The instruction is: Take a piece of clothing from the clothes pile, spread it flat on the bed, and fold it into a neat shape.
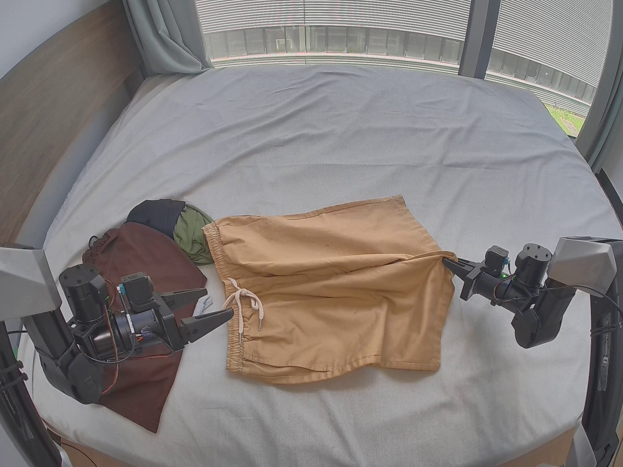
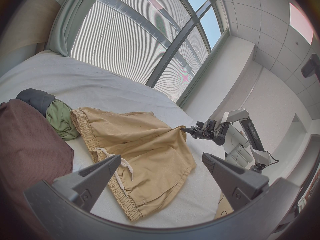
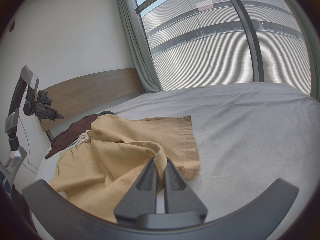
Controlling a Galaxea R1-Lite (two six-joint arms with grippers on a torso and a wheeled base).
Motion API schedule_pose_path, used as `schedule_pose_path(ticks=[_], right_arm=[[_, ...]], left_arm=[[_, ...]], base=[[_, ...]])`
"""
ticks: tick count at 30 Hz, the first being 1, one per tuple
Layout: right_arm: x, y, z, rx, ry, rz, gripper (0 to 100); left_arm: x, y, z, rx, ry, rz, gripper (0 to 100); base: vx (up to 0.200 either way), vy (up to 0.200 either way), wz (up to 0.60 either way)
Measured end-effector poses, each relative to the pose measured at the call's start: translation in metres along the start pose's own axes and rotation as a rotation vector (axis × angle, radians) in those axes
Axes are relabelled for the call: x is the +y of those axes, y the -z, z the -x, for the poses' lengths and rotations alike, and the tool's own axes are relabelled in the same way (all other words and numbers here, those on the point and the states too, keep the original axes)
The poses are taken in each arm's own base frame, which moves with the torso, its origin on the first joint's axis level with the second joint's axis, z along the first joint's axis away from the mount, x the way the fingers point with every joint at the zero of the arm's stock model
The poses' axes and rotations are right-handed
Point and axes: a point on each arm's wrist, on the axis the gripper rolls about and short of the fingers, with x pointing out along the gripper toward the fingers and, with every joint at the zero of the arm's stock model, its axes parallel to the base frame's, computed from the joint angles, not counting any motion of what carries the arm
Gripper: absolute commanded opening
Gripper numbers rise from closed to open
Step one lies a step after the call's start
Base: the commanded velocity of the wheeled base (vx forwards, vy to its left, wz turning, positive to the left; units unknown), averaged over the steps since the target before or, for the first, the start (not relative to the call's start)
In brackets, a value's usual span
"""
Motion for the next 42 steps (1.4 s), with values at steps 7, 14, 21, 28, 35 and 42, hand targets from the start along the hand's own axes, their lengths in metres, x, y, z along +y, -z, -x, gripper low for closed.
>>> schedule_pose_path(ticks=[7, 14, 21, 28, 35, 42], right_arm=[[-0.005, -0.002, -0.009, -0.028, 0.03, 0.011, 0], [-0.007, -0.004, -0.014, -0.045, 0.05, 0.014, 0], [-0.007, -0.004, -0.015, -0.047, 0.053, 0.014, 0], [-0.005, -0.004, -0.015, -0.045, 0.051, 0.011, 100], [0.007, -0.009, 0.002, -0.007, 0.027, -0.014, 100], [0.026, -0.018, 0.029, 0.047, -0.003, -0.052, 100]], left_arm=[[0.002, 0.0, -0.001, -0.001, -0.001, 0.0, 100], [0.003, 0.0, -0.001, -0.004, -0.004, -0.001, 100], [0.004, 0.0, -0.002, -0.003, -0.004, 0.001, 100], [0.004, 0.0, -0.003, -0.003, -0.003, 0.0, 100], [0.004, 0.0, -0.002, -0.002, -0.003, -0.001, 100], [0.004, 0.001, -0.002, 0.0, -0.004, 0.0, 100]], base=[[0.0, 0.0, 0.0], [0.0, 0.0, 0.0], [0.0, 0.0, 0.0], [0.0, 0.0, 0.0], [0.0, 0.0, 0.0], [0.0, 0.0, 0.0]])
